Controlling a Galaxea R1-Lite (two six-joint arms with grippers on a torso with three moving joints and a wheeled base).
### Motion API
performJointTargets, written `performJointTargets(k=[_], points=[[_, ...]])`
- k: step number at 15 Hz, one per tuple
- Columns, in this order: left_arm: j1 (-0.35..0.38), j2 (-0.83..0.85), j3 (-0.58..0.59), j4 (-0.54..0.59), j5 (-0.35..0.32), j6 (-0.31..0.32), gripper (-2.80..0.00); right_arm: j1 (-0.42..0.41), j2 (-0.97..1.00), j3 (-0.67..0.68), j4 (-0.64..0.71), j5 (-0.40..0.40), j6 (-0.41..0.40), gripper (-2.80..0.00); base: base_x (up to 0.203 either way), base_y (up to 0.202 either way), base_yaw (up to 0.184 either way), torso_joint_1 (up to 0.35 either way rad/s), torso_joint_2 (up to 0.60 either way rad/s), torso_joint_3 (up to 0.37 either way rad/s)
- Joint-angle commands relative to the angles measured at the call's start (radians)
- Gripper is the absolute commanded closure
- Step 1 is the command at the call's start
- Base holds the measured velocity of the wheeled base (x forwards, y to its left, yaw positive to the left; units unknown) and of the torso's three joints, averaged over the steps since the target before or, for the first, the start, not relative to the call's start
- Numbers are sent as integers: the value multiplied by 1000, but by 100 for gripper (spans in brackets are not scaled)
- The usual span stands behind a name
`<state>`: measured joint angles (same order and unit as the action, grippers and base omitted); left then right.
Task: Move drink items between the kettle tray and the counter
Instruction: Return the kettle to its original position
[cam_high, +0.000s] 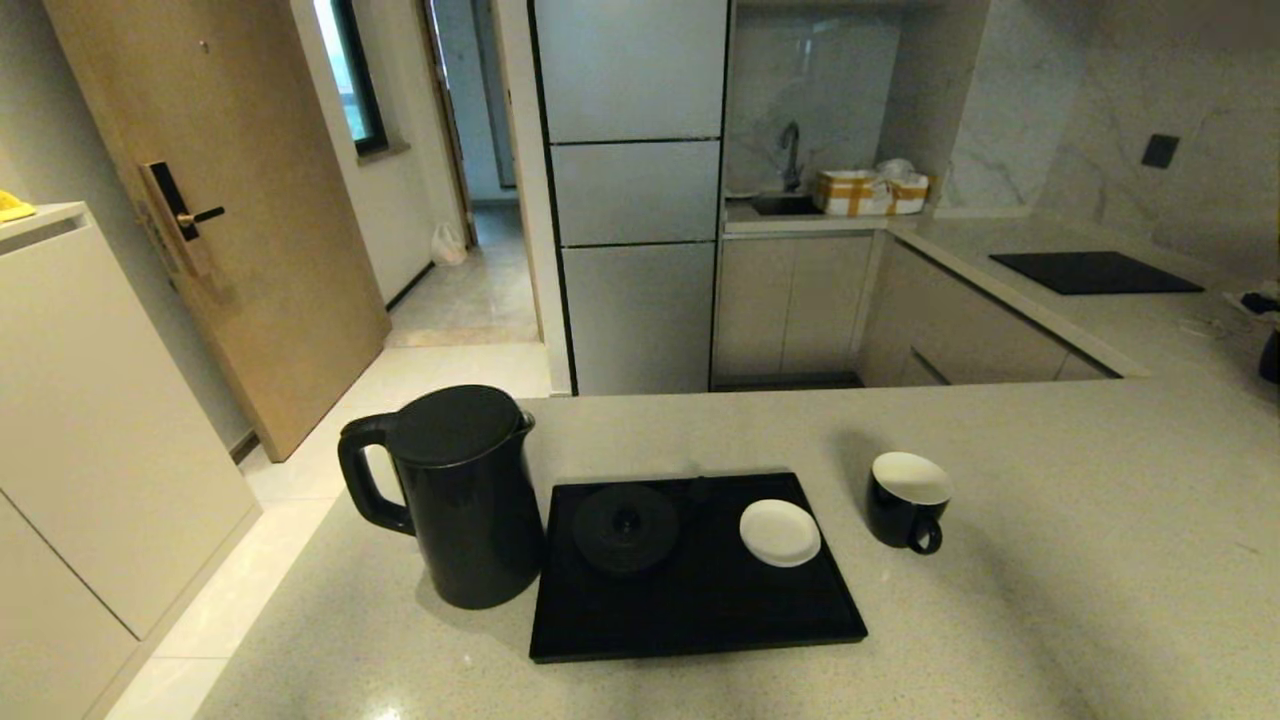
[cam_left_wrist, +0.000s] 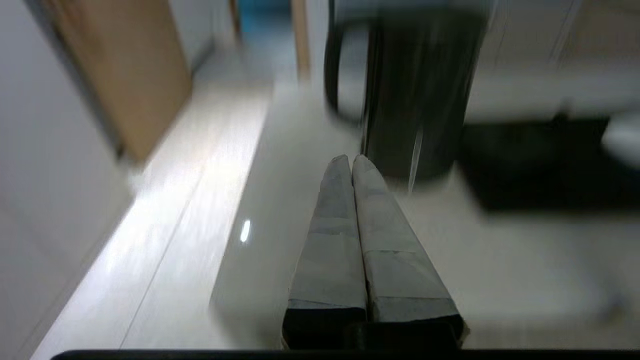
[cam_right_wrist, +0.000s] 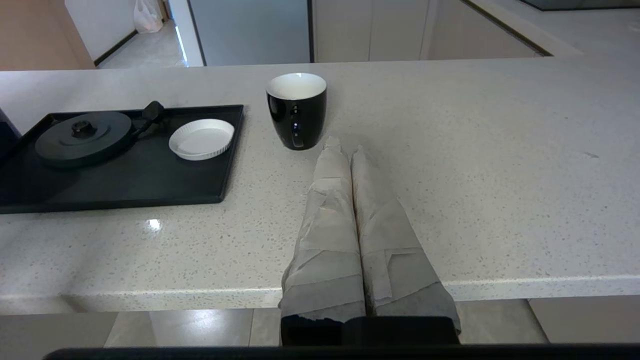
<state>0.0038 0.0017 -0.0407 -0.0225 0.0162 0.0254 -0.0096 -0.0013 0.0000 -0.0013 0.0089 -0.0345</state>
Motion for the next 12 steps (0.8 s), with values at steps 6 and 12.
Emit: performJointTargets(k=[6, 12], points=[[1, 0, 41, 24, -13, -22, 0, 0, 0, 0, 0, -1, -1, 0, 0, 0, 0, 0, 0, 0], [0, 20, -51, 62, -17, 13, 0, 0, 0, 0, 0, 0, -1, 0, 0, 0, 0, 0, 0, 0]])
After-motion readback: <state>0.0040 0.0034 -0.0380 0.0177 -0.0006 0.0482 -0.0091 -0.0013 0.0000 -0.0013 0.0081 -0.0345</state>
